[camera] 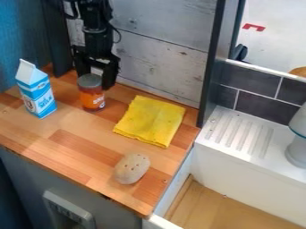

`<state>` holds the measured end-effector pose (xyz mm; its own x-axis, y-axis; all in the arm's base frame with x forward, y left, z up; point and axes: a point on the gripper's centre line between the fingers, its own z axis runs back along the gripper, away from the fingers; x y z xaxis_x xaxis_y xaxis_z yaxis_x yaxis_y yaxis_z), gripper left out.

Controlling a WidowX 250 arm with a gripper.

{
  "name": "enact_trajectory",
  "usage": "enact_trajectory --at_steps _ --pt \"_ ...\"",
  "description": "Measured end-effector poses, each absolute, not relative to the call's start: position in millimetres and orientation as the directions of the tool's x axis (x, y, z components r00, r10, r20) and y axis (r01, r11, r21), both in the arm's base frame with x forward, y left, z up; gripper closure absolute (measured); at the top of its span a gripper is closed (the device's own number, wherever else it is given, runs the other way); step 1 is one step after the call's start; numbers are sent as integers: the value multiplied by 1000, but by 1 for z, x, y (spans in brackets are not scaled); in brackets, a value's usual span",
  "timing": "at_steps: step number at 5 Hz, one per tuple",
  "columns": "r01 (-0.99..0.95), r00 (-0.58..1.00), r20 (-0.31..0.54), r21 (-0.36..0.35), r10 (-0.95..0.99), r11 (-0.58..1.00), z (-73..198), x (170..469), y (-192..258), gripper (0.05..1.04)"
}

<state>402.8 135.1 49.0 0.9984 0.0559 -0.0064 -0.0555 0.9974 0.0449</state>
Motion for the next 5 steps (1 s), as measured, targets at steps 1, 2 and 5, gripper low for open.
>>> enact_trajectory --at_steps 1,2,5 --pt "-105 992 64 7 104 994 32 393 127 83" --pt "-122 992 33 47 120 991 36 380 133 83" --pt "-177 983 -42 30 178 984 78 308 132 83"
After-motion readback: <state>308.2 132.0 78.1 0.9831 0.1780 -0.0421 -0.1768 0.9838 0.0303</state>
